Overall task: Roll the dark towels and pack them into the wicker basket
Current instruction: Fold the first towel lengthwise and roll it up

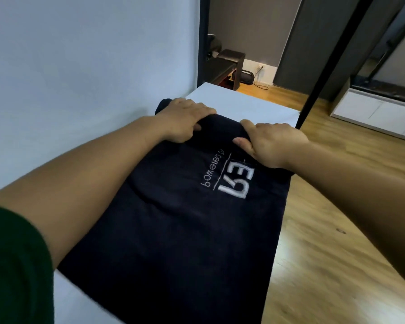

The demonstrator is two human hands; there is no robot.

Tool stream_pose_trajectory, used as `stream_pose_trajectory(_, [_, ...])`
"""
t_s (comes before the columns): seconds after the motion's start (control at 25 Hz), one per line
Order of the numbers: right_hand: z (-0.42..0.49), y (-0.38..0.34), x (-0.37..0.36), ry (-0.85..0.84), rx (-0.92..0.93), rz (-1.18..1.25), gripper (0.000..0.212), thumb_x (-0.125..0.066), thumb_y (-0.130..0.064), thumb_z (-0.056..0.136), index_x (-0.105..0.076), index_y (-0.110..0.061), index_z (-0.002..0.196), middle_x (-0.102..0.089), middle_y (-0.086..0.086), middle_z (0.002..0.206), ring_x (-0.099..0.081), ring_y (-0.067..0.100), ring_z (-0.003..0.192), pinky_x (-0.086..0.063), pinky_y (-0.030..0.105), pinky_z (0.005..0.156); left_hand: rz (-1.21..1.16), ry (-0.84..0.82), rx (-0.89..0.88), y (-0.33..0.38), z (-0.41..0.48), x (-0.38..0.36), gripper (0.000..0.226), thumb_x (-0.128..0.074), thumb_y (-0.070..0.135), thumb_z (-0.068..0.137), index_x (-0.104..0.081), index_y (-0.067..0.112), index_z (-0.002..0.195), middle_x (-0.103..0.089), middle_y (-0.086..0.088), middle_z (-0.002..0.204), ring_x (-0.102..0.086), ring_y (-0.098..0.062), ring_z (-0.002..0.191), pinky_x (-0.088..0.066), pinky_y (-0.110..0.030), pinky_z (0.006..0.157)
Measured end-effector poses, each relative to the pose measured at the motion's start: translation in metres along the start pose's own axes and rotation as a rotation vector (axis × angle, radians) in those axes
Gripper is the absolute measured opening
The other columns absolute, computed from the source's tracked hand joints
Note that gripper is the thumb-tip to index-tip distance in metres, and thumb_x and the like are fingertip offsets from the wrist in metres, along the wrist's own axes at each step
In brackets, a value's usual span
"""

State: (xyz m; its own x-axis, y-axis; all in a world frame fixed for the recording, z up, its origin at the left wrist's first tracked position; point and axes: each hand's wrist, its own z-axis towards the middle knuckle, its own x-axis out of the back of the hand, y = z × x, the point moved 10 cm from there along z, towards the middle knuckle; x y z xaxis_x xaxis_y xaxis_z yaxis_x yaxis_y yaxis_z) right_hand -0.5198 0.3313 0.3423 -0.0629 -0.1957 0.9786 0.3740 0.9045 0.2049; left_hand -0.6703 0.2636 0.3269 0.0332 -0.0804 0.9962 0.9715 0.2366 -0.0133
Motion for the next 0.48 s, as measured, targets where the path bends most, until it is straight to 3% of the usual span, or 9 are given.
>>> stream_pose_trajectory(0.12, [-0.015, -0.016, 0.004, 0.121, -0.019, -0.097, 0.064, -0.015, -0.064, 0.098, -0.027, -0.019, 0.142, -0.059, 0.01, 0.116, -0.059, 0.033, 0.097, -0.043, 0.039, 0.07, -0.028, 0.063, -0.022, 0.004, -0.019, 0.001, 0.059, -0.053, 0.018, 0.094, -0.031, 0.031, 0.147, -0.037, 0.004, 0.154, -0.029, -0.02, 0.143, -0.013, -0.047, 0.12])
stream_pose_trajectory(0.24, [-0.037, -0.036, 0.001, 0.143, -0.024, -0.154, 0.076, -0.009, -0.064, 0.096, -0.014, -0.015, 0.153, -0.05, 0.019, 0.134, -0.05, 0.038, 0.117, -0.037, 0.046, 0.1, -0.171, 0.05, 0.003, 0.011, -0.057, 0.0, 0.072, -0.052, 0.01, 0.091, -0.022, 0.03, 0.153, -0.019, 0.003, 0.163, -0.005, -0.018, 0.152, 0.007, -0.046, 0.122])
stream_pose_trajectory(0.32, [-0.055, -0.05, -0.001, 0.13, -0.04, -0.12, 0.083, -0.003, -0.069, 0.093, -0.005, -0.014, 0.156, -0.031, 0.027, 0.151, -0.031, 0.043, 0.137, -0.015, 0.051, 0.118, -0.257, 0.067, 0.009, 0.017, -0.083, 0.005, 0.079, -0.05, 0.003, 0.088, -0.018, 0.03, 0.155, -0.014, 0.005, 0.164, 0.002, -0.016, 0.152, 0.011, -0.045, 0.121])
stream_pose_trajectory(0.4, [-0.079, -0.072, 0.0, 0.13, -0.021, -0.012, 0.088, 0.0, -0.073, 0.09, 0.001, -0.015, 0.157, -0.006, 0.03, 0.159, -0.004, 0.044, 0.148, 0.002, 0.053, 0.121, -0.306, 0.082, 0.013, 0.023, -0.115, 0.005, 0.08, -0.05, 0.003, 0.09, -0.014, 0.033, 0.155, -0.007, 0.01, 0.164, 0.009, -0.013, 0.151, 0.011, -0.045, 0.121])
stream_pose_trajectory(0.48, [-0.11, -0.102, -0.001, 0.126, 0.021, 0.095, 0.091, -0.002, -0.075, 0.089, 0.002, -0.015, 0.157, 0.009, 0.03, 0.16, 0.015, 0.042, 0.148, 0.009, 0.053, 0.12, -0.344, 0.084, 0.026, 0.029, -0.151, -0.003, 0.074, -0.048, 0.009, 0.097, -0.009, 0.038, 0.155, 0.004, 0.018, 0.163, 0.018, -0.007, 0.149, 0.01, -0.043, 0.122])
